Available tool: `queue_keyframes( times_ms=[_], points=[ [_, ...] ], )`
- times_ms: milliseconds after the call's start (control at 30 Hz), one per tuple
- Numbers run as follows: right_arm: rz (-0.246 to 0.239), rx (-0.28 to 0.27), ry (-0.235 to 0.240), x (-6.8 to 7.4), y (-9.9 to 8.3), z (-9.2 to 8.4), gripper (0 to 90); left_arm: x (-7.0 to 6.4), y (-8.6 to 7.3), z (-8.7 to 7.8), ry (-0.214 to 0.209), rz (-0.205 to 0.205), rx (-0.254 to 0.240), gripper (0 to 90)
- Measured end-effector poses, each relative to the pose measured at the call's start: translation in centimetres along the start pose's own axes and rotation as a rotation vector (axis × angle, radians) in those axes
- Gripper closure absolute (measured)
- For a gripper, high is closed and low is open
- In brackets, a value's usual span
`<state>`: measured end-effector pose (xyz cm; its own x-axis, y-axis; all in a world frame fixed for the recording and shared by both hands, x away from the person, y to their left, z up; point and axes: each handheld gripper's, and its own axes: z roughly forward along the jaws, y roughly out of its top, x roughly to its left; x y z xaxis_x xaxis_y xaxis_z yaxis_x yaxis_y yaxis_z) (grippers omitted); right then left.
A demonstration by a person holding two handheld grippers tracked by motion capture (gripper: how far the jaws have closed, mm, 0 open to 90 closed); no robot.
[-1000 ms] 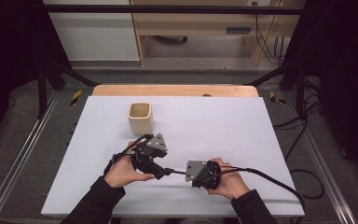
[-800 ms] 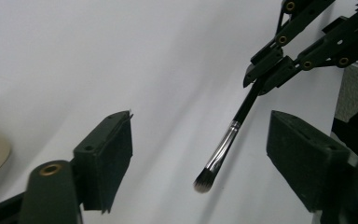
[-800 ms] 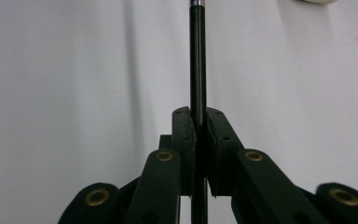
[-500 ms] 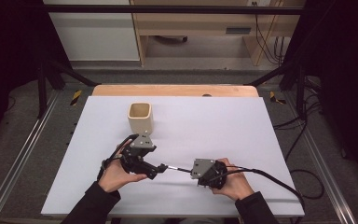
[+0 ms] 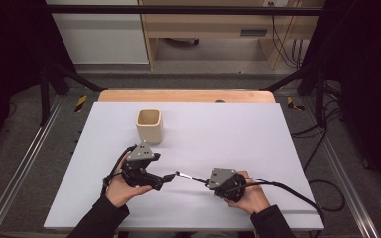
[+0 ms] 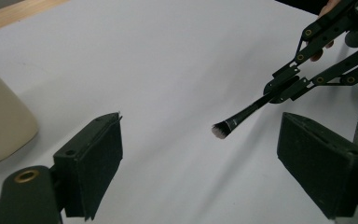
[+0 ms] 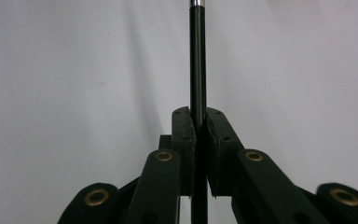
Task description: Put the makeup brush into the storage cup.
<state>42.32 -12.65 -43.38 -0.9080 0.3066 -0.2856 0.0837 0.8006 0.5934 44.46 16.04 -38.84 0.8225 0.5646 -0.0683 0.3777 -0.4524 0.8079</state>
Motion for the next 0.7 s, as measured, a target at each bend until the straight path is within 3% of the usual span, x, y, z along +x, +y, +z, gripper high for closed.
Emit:
queue_keyframes(
  times_ms=[67,300,700],
  points=[
    [0.03,-0.009,0.004,0.0,-0.1,0.0,83.5,0.1,-0.2,0.0,0.005,-0.011,-0.008,13.1],
    [0.061,-0.025,-0.016,-0.2,-0.5,-0.2,83.5,0.3,-0.8,0.1,0.006,-0.06,-0.049,13.9],
    [0.143,-0.108,-0.076,-0.9,-0.9,-1.3,83.5,-0.1,-1.5,0.5,0.045,-0.08,-0.079,10.4]
  ],
)
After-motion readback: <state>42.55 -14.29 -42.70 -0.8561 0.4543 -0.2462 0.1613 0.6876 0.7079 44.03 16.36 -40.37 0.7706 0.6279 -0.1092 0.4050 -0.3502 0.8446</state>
